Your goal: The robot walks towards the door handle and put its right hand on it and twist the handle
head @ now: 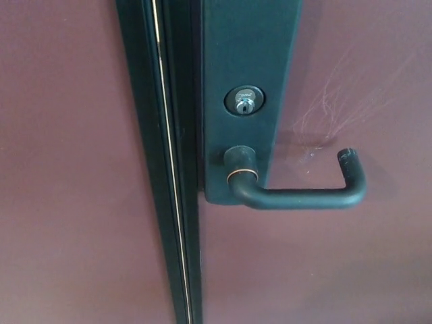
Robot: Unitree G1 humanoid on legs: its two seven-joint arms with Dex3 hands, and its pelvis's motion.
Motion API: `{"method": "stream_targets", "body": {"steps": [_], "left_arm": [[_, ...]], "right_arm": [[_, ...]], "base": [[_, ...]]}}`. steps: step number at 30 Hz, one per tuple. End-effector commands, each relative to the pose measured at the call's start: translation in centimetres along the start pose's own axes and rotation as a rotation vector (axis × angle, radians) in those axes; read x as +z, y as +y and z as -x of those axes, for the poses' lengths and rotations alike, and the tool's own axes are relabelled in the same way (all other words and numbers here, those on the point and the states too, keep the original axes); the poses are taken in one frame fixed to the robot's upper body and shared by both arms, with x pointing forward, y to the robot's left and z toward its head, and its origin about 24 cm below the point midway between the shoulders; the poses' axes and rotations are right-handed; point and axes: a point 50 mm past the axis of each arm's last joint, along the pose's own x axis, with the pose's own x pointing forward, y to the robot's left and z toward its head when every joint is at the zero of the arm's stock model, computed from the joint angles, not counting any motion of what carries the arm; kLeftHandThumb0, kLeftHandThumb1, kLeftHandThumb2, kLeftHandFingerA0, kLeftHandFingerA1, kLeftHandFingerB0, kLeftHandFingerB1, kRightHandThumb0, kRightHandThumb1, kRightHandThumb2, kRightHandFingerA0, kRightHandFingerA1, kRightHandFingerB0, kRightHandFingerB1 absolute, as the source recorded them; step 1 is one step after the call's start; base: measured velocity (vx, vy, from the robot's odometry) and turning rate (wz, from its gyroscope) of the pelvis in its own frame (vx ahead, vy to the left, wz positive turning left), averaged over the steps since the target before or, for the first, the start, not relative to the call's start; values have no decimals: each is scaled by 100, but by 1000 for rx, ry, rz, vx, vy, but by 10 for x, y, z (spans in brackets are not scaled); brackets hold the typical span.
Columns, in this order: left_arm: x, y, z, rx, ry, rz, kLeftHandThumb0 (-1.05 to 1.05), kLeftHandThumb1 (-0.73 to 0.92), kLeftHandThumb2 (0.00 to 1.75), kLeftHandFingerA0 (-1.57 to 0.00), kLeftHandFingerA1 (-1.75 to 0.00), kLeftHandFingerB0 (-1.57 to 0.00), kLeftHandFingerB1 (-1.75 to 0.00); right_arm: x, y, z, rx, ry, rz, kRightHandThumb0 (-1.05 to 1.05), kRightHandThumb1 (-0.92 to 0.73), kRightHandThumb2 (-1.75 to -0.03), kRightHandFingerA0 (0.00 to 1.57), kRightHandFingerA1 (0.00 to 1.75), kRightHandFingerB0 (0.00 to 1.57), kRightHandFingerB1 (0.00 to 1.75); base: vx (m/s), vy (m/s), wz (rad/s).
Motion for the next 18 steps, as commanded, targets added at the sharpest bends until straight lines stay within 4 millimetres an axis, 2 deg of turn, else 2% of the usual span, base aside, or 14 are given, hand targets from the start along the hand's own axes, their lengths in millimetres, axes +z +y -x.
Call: {"method": "stream_targets", "body": {"steps": [1,4,7,8,10,12,13,18], "left_arm": [[-4,10,3,18,14,-12,-30,62,58,-75,-51,-57,-43],[-6,12,4,24,18,-13,-31,61,59,-76,-51,-56,-43],[-6,12,4,24,17,-13,-31,61,59,-76,-51,-56,-43],[-3,14,3,31,14,1,-31,61,59,-75,-50,-57,-43],[0,16,2,37,5,16,-31,61,59,-75,-50,-57,-43],[-2,14,3,34,9,17,-31,61,59,-75,-50,-57,-43],[-6,13,4,31,16,2,-31,61,59,-75,-50,-57,-43],[-1,19,3,43,13,-3,-32,61,59,-75,-50,-57,-43]], "right_arm": [[62,-68,48,-80,-322,-40,-18,-62,-58,56,49,50,43],[83,-83,65,-117,-428,-49,-17,-61,-57,55,50,51,44],[85,-83,67,-119,-427,-52,-17,-61,-57,55,50,51,44],[110,-94,85,-161,-545,-76,-19,-61,-58,54,51,52,47],[132,-102,103,-185,-651,-91,-20,-61,-58,54,55,53,54],[139,-108,111,-198,-692,-104,-21,-61,-58,54,59,53,57],[146,-115,118,-222,-750,-126,-22,-59,-57,55,69,53,64],[172,-118,131,-241,-906,-195,-25,-49,-68,57,81,54,73]], "base": [[0,0,0],[0,0,0],[0,0,0],[0,0,0],[0,0,0],[0,0,0],[0,0,0],[0,0,0]]}}
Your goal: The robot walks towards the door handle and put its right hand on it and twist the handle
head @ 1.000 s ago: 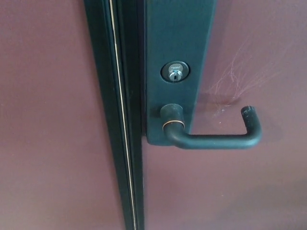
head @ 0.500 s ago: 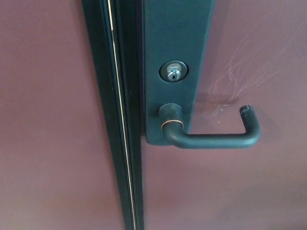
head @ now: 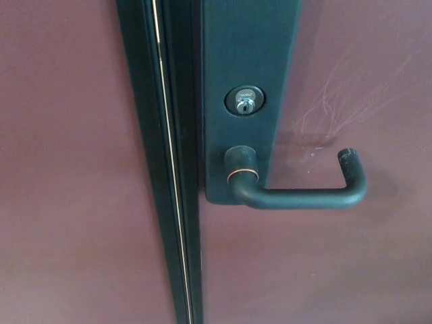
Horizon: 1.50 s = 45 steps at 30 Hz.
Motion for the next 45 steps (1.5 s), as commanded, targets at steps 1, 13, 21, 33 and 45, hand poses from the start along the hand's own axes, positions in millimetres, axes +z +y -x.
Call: {"method": "stream_targets", "body": {"steps": [1,13,21,33,45], "left_arm": [[-5,13,3,30,24,-7,-32,61,59,-75,-50,-57,-43],[-13,11,5,31,48,17,-32,61,59,-74,-49,-57,-43],[-10,12,4,36,39,37,-33,61,59,-75,-50,-57,-43],[-3,14,3,32,22,23,-33,61,59,-76,-51,-58,-43],[-6,14,4,27,21,16,-33,61,59,-77,-54,-57,-43]], "right_arm": [[97,-43,13,-41,-372,-219,-28,-45,-71,59,83,55,74],[177,-39,30,191,-686,-222,-51,-29,-69,72,84,63,72],[214,-25,21,386,-802,-119,-53,-32,-55,81,70,71,60],[248,1,11,585,-835,12,-52,-30,-50,89,58,78,51],[265,35,14,752,-813,118,-46,-33,-51,86,53,75,47]], "base": [[0,0,0],[0,0,0],[0,0,0],[0,0,0],[0,0,0]]}}
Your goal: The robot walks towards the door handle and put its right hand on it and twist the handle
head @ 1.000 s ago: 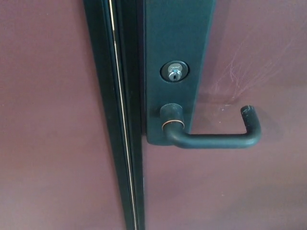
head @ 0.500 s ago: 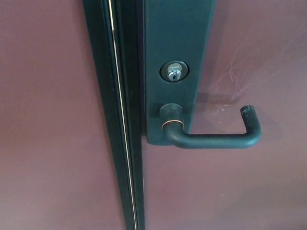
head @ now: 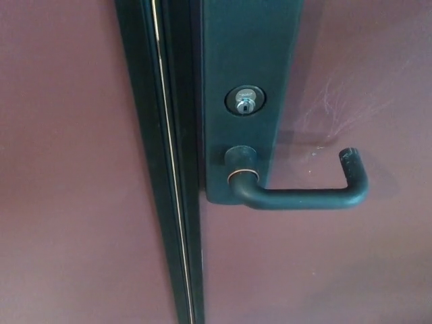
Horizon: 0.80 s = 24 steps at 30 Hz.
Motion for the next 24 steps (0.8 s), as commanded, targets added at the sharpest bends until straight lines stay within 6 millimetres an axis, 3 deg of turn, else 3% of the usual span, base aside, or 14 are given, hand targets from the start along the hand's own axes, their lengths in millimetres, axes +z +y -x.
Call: {"method": "stream_targets", "body": {"steps": [1,2,3,4,13,15,24], "left_arm": [[0,3,0,-3,3,-8,-33,61,59,-77,-54,-57,-43],[2,3,0,1,2,-9,-33,61,59,-77,-54,-57,-43],[2,3,0,2,2,-10,-33,61,59,-77,-54,-57,-43],[2,3,0,0,0,-11,-33,61,59,-77,-53,-57,-43],[4,0,-1,-14,0,-30,-33,61,59,-76,-52,-57,-43],[-3,-1,1,-21,17,-48,-34,61,59,-76,-52,-57,-43],[2,-2,-1,-24,9,-90,-33,61,59,-76,-51,-57,-43]], "right_arm": [[2,11,-10,102,42,-5,-46,-33,-51,85,52,73,46],[2,15,-11,121,39,7,-51,-29,-69,84,64,63,53],[3,17,-12,128,38,12,-51,-29,-69,84,64,63,53],[3,19,-13,141,39,26,-45,-37,-51,82,50,69,44],[2,34,-16,230,59,123,-44,-44,-54,68,47,56,41],[2,41,-12,268,89,122,-39,-51,-55,59,46,49,39],[8,45,-8,275,75,102,-37,-54,-56,55,46,47,39]], "base": [[0,0,0],[0,0,0],[0,0,0],[0,0,0],[0,0,0],[0,0,0],[0,0,0]]}}
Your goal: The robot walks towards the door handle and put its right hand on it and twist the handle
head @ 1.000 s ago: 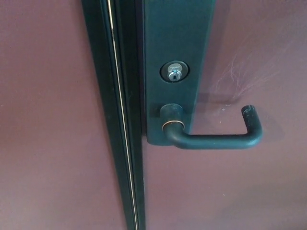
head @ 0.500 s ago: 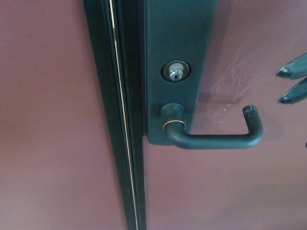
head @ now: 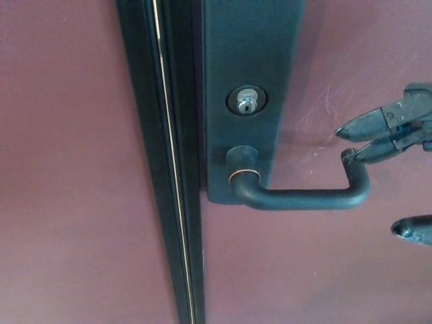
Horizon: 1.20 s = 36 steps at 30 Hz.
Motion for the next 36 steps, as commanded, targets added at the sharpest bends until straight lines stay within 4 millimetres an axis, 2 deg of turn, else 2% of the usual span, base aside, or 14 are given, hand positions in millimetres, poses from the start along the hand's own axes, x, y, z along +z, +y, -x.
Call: {"method": "stream_targets", "body": {"steps": [1,13,20,24,36], "left_arm": [[-2,1,1,-5,11,-50,-33,61,59,-76,-51,-57,-43],[-1,2,0,-11,21,-99,-30,62,58,-75,-50,-57,-43],[1,-5,-1,-32,12,-113,-30,62,58,-76,-51,-57,-43],[3,-6,-2,-33,9,-114,-30,62,58,-76,-51,-57,-43],[3,-5,-1,-34,6,-135,-29,63,58,-76,-52,-58,-43]], "right_arm": [[1,2,2,24,28,-3,-37,-54,-56,55,46,46,39],[2,1,0,51,46,14,-37,-54,-56,53,46,45,39],[-18,1,-14,113,118,37,-36,-55,-56,53,45,45,38],[-19,0,-15,114,118,42,-36,-55,-56,53,45,45,38],[-39,2,-38,150,215,44,-36,-56,-57,51,43,43,37]], "base": [[0,0,0],[0,0,0],[0,0,0],[0,0,0],[0,0,0]]}}
